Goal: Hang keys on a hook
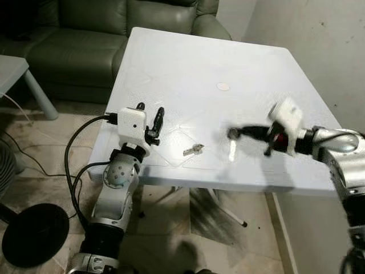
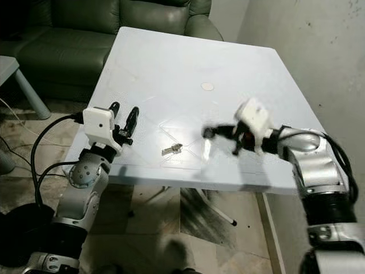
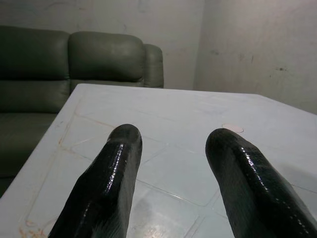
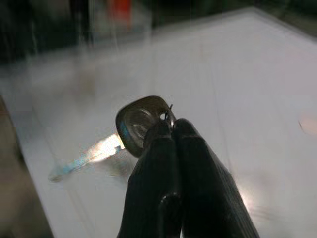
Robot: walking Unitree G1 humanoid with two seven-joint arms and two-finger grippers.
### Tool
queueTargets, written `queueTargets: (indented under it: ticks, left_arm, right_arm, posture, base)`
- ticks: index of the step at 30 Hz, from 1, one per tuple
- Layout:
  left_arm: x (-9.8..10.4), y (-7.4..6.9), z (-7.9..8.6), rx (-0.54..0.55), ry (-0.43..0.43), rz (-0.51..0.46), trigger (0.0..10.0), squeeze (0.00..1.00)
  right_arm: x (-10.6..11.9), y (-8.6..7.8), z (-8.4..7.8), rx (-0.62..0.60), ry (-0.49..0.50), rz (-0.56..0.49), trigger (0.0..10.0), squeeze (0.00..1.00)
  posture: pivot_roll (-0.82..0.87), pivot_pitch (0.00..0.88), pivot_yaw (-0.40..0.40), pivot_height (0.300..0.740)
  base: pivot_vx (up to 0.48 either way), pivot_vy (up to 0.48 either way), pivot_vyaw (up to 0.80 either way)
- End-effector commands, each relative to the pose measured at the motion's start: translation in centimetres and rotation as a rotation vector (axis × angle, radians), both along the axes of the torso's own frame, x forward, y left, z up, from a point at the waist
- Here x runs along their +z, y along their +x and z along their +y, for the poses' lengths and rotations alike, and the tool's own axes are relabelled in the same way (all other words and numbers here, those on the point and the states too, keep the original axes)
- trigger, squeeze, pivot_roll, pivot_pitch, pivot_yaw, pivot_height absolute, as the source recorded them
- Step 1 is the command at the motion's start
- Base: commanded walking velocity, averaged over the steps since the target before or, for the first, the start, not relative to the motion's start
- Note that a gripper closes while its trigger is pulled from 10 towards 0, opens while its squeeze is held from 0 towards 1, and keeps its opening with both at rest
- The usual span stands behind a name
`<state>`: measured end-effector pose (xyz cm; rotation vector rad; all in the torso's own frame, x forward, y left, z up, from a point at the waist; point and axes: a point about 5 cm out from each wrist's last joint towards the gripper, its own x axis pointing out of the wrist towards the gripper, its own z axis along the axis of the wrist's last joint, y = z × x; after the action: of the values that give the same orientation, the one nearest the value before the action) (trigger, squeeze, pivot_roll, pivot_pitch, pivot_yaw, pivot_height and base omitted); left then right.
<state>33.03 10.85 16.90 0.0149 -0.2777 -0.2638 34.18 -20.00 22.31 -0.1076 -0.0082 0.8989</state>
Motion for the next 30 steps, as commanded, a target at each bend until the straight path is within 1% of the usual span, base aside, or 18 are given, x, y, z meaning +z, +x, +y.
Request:
queueTargets:
  ticks: [1,2,3,4,6,7,8,9,12,13,15,17,18,19,22,25,27,30]
  left_arm:
    - [0.2,0.1,-0.3,-0.011,-0.006,-0.006,10.0,0.00]
    - [0.3,0.1,-0.4,-0.011,-0.013,-0.007,10.0,0.00]
    - [0.3,0.1,-0.4,-0.011,-0.015,-0.007,10.0,0.00]
    - [0.3,0.2,-0.4,-0.011,-0.018,-0.007,10.0,0.00]
    - [0.3,0.1,-0.3,-0.009,-0.021,-0.007,10.0,0.00]
    - [0.3,0.2,-0.3,-0.007,-0.024,-0.006,10.0,0.00]
    - [0.3,0.2,-0.2,-0.007,-0.032,-0.004,10.0,0.00]
    - [0.3,0.1,-0.2,-0.006,-0.042,-0.002,10.0,0.00]
    - [0.4,0.2,-0.2,-0.006,-0.059,0.000,10.0,0.00]
    - [0.4,0.2,-0.2,-0.005,-0.063,0.000,10.0,0.00]
    - [0.5,0.2,-0.1,-0.003,-0.071,0.001,10.0,0.00]
    - [0.6,0.3,0.0,0.001,-0.079,-0.001,10.0,0.00]
    - [1.0,0.5,0.1,0.006,-0.096,-0.009,10.0,0.00]
    - [1.2,0.6,0.2,0.009,-0.096,-0.012,10.0,0.00]
    - [2.1,0.9,0.7,0.024,-0.109,-0.030,10.0,0.00]
    - [3.5,1.3,1.6,0.051,-0.134,-0.042,10.0,0.00]
    - [3.9,1.4,1.9,0.061,-0.142,-0.046,10.0,0.00]
    - [4.6,1.6,2.8,0.067,-0.231,-0.033,10.0,0.00]
  right_arm:
    - [1.3,0.2,-0.8,-0.052,0.154,0.003,10.0,0.00]
    - [1.3,1.2,-1.1,-0.161,0.359,0.066,10.0,0.00]
    - [1.3,1.6,-1.3,-0.201,0.428,0.096,10.0,0.00]
    - [0.3,2.6,-1.9,-0.334,0.501,0.190,10.0,0.00]
    - [-1.7,3.4,-2.9,-0.572,0.372,0.261,10.0,0.00]
    - [-2.6,3.3,-3.3,-0.619,0.298,0.279,10.0,0.00]
    - [-3.3,3.1,-3.7,-0.667,0.052,0.221,10.0,0.00]
    - [-4.0,2.8,-3.9,-0.670,-0.077,0.201,10.0,0.00]
    - [-4.5,2.2,-3.6,-0.599,-0.068,0.249,10.0,0.00]
    - [-4.1,2.2,-3.2,-0.556,-0.089,0.201,10.0,0.00]
    - [-2.2,2.3,-2.0,-0.485,0.195,0.188,10.0,0.00]
    - [-1.7,2.5,-1.9,-0.511,0.140,0.097,10.0,0.00]
    - [-1.2,2.6,-1.3,-0.510,0.273,0.084,10.0,0.00]
    - [-0.9,2.6,-1.2,-0.517,0.321,0.064,10.0,0.00]
    - [-0.3,2.4,-0.3,-0.544,0.337,-0.042,10.0,0.00]
    - [-0.5,2.0,0.6,-0.565,0.533,0.017,10.0,0.00]
    - [-1.0,2.0,0.7,-0.608,0.579,0.051,10.0,0.00]
    - [-3.2,2.4,0.1,-0.762,0.931,0.332,10.0,0.00]
  posture:
    - [-0.01,0.079,-0.117,0.740]
    - [-0.01,0.079,-0.117,0.740]
    - [-0.01,0.080,-0.116,0.740]
    - [-0.01,0.080,-0.116,0.740]
    - [-0.01,0.080,-0.116,0.740]
    - [-0.01,0.079,-0.113,0.740]
    - [-0.01,0.079,-0.113,0.740]
    - [-0.01,0.082,-0.112,0.740]
    - [-0.01,0.083,-0.113,0.740]
    - [-0.01,0.083,-0.112,0.740]
    - [-0.01,0.083,-0.112,0.740]
    - [-0.01,0.083,-0.111,0.740]
    - [-0.01,0.081,-0.110,0.740]
    - [-0.01,0.082,-0.110,0.740]
    - [-0.01,0.079,-0.107,0.740]
    - [0.00,0.079,-0.103,0.740]
    - [0.00,0.076,-0.100,0.740]
    - [0.01,0.072,-0.096,0.740]
  base:
    - [0.000,0.000,0.00]
    - [0.000,0.000,0.00]
    - [0.000,0.000,0.00]
    - [0.000,0.000,0.00]
    - [0.000,0.000,0.00]
    - [0.000,0.000,0.00]
    - [0.000,0.000,0.00]
    - [0.000,0.000,0.00]
    - [0.000,0.000,0.00]
    - [0.000,0.000,0.00]
    - [0.000,0.000,0.00]
    - [0.000,0.000,0.00]
    - [0.000,0.000,0.00]
    - [0.000,0.000,0.00]
    - [0.000,0.000,0.00]
    - [0.000,0.000,0.00]
    - [0.000,0.000,0.00]
    - [0.000,0.000,0.00]
